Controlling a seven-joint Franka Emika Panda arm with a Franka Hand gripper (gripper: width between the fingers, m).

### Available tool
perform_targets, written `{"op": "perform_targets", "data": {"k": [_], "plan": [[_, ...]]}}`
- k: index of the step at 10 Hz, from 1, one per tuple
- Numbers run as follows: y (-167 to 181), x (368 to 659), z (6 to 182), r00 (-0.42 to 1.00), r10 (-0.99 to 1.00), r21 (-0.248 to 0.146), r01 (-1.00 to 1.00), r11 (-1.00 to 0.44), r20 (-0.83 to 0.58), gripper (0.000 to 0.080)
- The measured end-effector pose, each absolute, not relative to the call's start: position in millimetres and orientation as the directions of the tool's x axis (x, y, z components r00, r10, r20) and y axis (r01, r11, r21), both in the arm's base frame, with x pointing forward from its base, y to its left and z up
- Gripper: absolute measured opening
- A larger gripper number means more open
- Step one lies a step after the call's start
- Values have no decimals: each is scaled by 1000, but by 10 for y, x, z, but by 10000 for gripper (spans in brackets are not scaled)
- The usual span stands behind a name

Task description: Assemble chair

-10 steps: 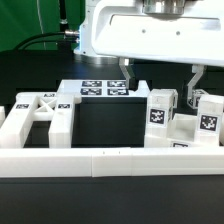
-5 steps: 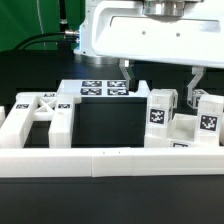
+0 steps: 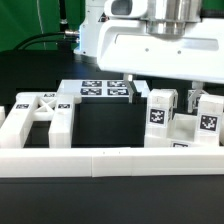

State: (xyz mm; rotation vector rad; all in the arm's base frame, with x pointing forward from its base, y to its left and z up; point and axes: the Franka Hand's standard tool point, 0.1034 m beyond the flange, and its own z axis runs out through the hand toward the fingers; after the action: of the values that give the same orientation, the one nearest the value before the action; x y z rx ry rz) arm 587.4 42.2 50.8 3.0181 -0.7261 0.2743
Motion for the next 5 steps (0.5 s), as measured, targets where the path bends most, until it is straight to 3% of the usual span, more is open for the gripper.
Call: {"op": "perform_targets", "data": {"k": [5], "plan": [[391,5871,278,876,-435,-7,-444,-896,210,649]]}}
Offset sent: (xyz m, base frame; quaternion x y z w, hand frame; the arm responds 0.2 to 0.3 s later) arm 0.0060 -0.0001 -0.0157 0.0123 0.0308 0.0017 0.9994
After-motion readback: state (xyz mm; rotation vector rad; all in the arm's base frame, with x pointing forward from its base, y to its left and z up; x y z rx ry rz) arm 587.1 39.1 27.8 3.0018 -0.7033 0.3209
